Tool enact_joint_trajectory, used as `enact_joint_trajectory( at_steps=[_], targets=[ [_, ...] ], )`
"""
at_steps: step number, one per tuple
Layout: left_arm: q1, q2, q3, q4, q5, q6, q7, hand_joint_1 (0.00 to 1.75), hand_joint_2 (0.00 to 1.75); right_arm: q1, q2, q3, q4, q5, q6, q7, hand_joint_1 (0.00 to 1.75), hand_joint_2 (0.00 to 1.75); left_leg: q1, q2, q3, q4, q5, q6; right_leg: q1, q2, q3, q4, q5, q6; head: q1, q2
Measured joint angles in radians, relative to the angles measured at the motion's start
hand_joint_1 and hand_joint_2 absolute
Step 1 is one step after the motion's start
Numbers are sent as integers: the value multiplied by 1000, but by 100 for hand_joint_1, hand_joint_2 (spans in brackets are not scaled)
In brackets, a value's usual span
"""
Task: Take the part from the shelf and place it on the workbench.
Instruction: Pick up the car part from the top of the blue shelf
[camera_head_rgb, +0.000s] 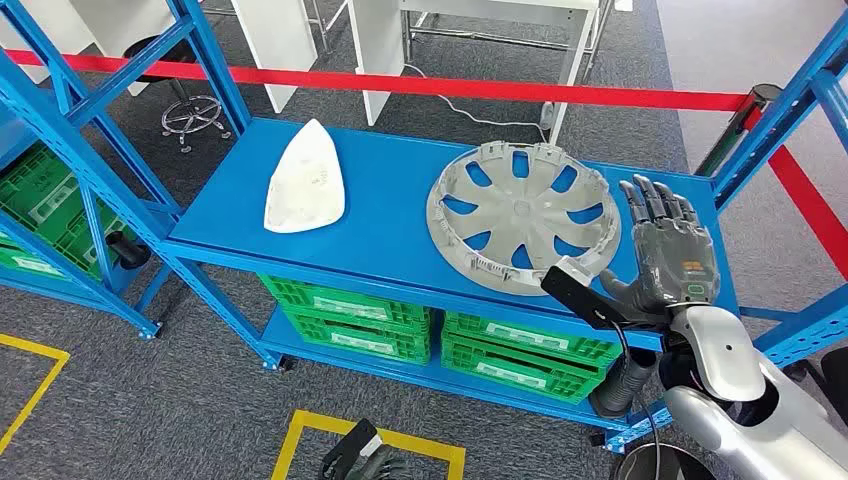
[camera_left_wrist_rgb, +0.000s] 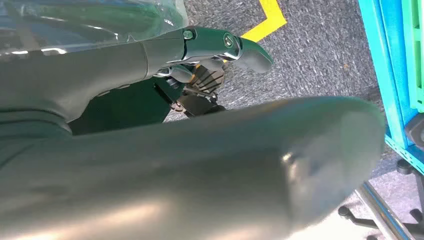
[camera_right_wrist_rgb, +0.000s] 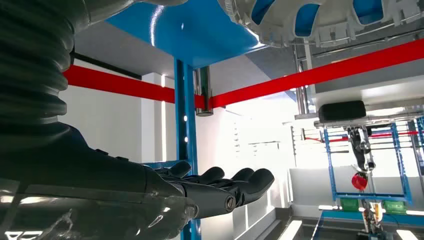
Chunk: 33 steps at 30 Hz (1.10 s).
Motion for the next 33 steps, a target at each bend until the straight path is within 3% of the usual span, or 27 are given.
enact_joint_trajectory(
  at_steps=[3, 5, 7, 15, 33],
  targets=[
    [0, 0, 0, 0, 0, 2, 0, 0, 0, 0, 0, 0, 0, 0, 0, 0, 0, 175, -4, 0, 46, -138, 93, 14, 2, 1, 12, 1, -9, 3, -1, 0],
    [0, 1, 0, 1, 0, 3, 0, 0, 0, 1, 0, 0, 0, 0, 2, 0, 0, 175, -11, 0, 71, -222, 127, 27, 2, 2, 16, 1, -13, 11, -2, 0],
    [0, 2, 0, 1, 0, 3, -2, 0, 0, 3, 0, 0, 0, 0, 3, 0, 0, 175, -14, 0, 73, -238, 128, 33, 2, 2, 14, 2, -16, 19, -3, 0],
    [0, 2, -1, 2, 1, 5, -6, 0, 0, 3, -1, -3, 0, 0, 7, 0, 0, 175, -14, -2, 74, -237, 129, 39, 2, 1, 24, -12, -17, 28, 4, 0],
    [-2, 0, -1, 2, 1, 6, -11, 0, 0, 3, 0, -6, 0, 0, 9, -1, 0, 175, -14, -2, 76, -240, 128, 42, 3, 1, 26, -15, -18, 33, 5, 0]
  ],
)
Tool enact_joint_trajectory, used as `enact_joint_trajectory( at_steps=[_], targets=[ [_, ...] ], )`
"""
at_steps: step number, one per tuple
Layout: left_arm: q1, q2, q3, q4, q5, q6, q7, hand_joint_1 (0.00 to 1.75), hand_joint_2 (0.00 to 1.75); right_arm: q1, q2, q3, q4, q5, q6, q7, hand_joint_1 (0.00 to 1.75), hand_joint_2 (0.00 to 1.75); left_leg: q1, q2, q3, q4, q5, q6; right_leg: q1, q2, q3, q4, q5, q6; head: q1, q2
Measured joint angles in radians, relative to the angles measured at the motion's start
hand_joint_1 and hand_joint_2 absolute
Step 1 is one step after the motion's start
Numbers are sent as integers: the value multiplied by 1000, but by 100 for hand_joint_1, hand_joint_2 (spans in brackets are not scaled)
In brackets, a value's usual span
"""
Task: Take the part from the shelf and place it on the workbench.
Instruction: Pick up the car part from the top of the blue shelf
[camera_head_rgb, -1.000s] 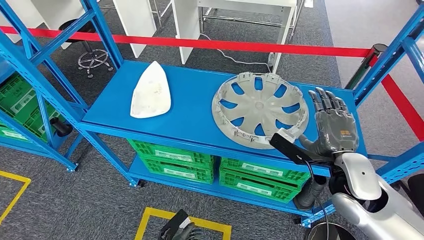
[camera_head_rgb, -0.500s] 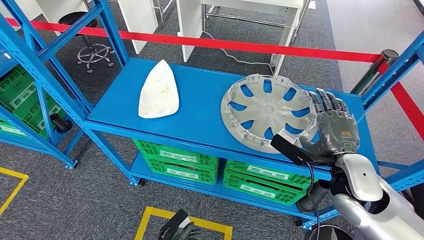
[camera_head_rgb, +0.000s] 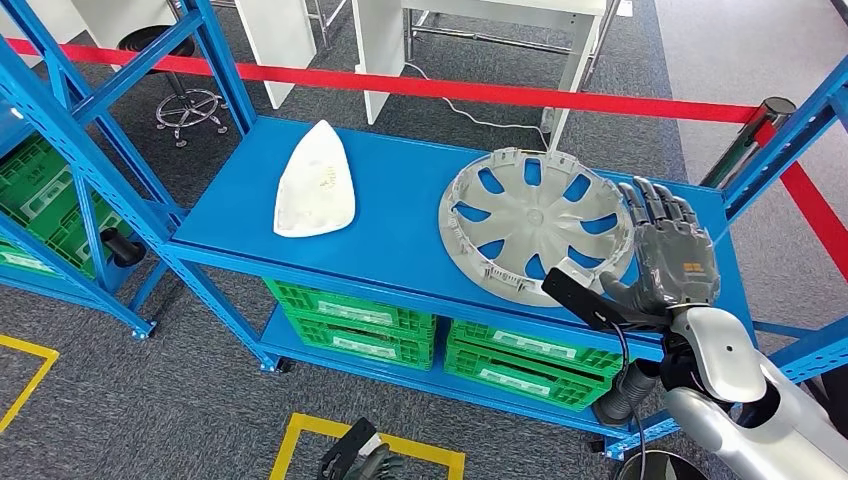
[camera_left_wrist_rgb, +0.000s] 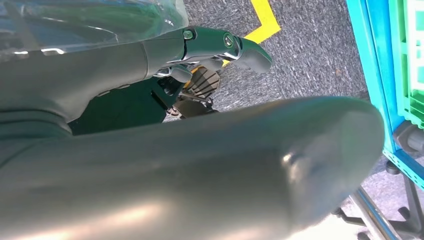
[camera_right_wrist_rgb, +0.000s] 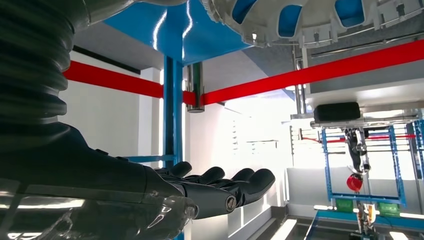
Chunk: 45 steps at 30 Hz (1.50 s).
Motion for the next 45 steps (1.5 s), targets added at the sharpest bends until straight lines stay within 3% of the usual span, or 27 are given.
enact_joint_trajectory(
  at_steps=[12, 45],
  targets=[
    [-4, 0, 0, 0, -6, 0, 1, 0, 0, 3, 4, 0, 2, 6, -14, -13, 0, 175, 0, 0, 0, -1, 0, 0, 0, 0, 0, 0, 0, 0, 0, 0],
    [-32, -3, -1, 0, -20, 0, 9, 0, 0, 14, 79, 15, 107, -8, -30, -76, 0, 175, 0, 0, 1, -1, 0, 0, 0, 0, 0, 0, 0, 0, 0, 0]
  ],
)
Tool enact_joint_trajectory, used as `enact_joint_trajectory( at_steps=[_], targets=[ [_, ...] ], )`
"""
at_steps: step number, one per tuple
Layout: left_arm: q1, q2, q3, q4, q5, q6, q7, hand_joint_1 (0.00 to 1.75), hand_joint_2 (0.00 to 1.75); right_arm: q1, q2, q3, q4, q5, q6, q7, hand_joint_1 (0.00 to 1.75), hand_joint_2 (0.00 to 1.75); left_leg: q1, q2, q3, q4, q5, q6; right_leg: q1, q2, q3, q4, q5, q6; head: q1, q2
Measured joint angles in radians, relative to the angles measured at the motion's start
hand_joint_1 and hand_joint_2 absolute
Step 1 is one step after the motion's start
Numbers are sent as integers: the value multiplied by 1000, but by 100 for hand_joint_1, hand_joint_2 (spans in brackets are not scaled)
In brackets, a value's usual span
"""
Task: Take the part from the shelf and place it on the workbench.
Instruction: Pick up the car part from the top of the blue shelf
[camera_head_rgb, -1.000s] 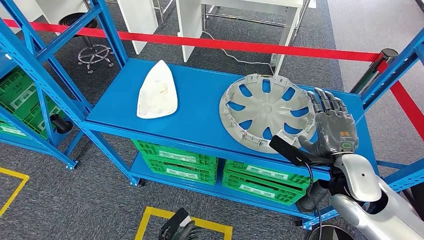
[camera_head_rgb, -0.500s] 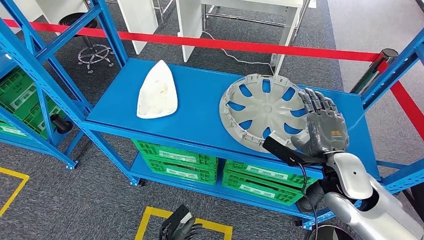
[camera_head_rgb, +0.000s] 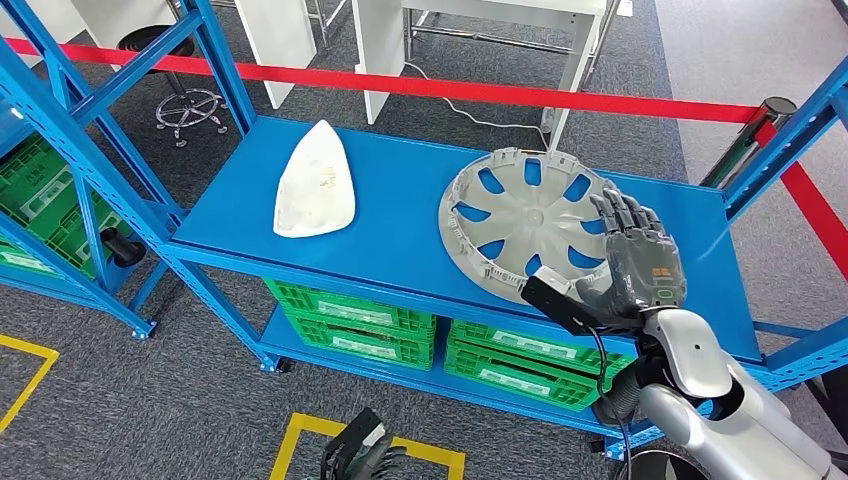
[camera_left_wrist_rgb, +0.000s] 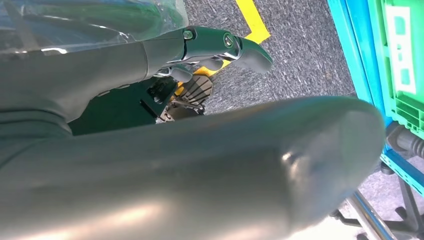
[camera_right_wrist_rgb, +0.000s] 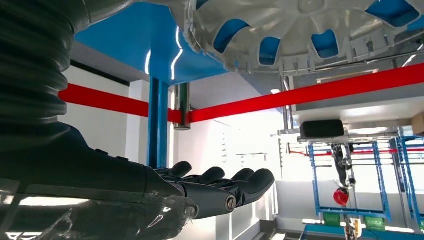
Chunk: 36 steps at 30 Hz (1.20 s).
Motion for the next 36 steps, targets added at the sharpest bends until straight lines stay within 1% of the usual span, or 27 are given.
enact_joint_trajectory(
  at_steps=[13, 17, 23, 36],
  targets=[
    [-6, -9, -2, 0, -7, -6, 1, 0, 0, 7, 7, 5, 29, -5, 11, 0, 0, 175, 0, 0, 0, 0, 0, 0, 0, 0, 0, 0, 0, 0, 0, 0],
    [-6, -10, -2, 0, -11, -6, 2, 0, 0, 9, 13, 6, 39, -10, 4, -1, 0, 0, 0, 0, 0, 0, 0, 0, 0, 0, 0, 0, 0, 0, 0, 0],
    [-2, -11, -2, 0, -13, -5, 6, 0, 0, 14, 25, 7, 59, -11, -3, -10, 0, 0, 0, 0, 0, 0, 0, 0, 0, 0, 0, 0, 0, 0, 0, 0],
    [3, -17, -4, 0, -2, 3, 6, 0, 0, 16, 52, 24, 121, -17, 14, -30, 0, 0, 0, 0, 0, 0, 0, 0, 0, 0, 0, 0, 0, 0, 0, 0]
  ],
)
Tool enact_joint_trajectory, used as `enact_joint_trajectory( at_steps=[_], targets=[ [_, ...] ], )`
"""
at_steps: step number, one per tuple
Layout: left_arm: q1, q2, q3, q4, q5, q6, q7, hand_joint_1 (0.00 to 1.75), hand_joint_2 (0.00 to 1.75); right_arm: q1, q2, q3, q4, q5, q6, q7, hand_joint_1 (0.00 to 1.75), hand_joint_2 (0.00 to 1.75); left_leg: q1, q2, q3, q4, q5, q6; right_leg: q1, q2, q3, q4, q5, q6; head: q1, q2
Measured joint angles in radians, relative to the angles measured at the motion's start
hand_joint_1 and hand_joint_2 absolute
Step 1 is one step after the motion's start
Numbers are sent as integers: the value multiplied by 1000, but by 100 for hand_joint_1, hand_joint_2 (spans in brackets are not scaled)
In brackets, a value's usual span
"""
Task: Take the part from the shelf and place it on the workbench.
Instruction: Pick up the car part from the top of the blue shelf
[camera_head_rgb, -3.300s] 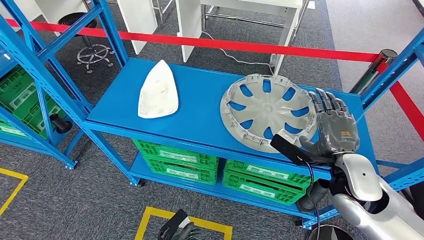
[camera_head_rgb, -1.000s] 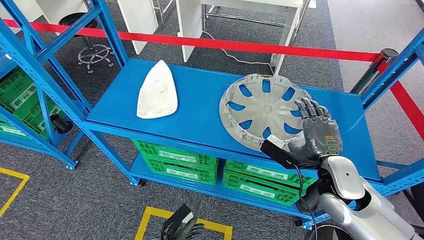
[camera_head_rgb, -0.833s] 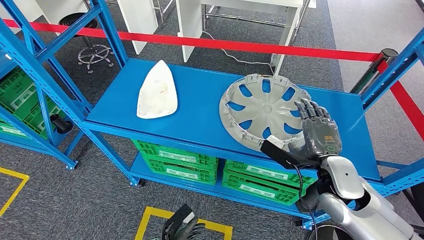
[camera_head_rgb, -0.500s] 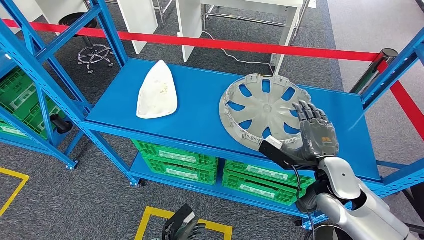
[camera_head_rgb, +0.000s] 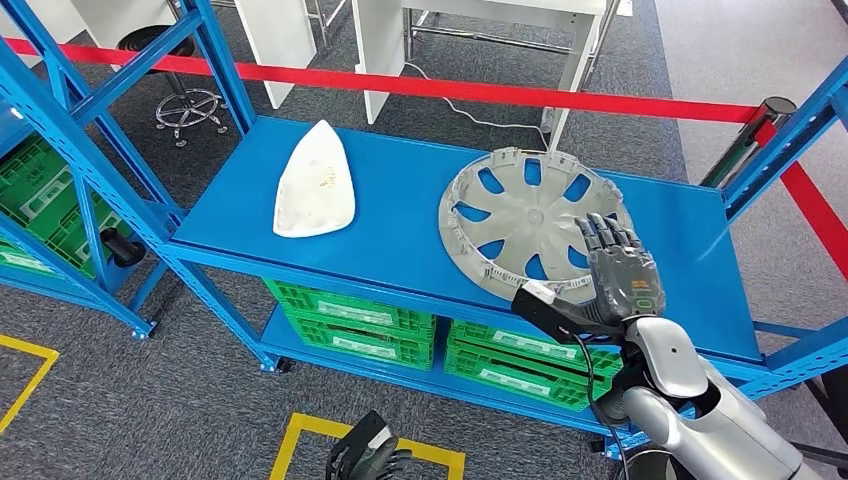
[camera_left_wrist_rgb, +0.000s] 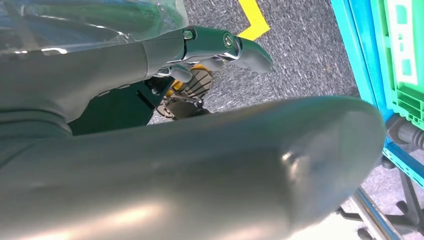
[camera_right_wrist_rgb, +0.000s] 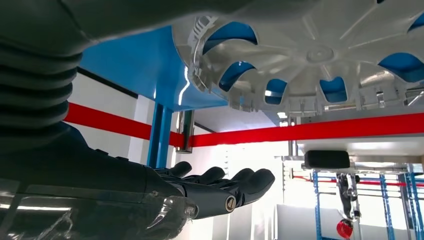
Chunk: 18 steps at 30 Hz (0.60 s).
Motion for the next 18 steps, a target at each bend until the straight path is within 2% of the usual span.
enact_joint_trajectory(
  at_steps=[18],
  targets=[
    [0, -2, -4, 1, -3, 4, 8, 0, 0, 25, -4, -1, 58, -10, -7, 18, 0, 0, 0, 0, 0, 0, 0, 0, 0, 0, 0, 0, 0, 0, 0, 0]
  ],
)
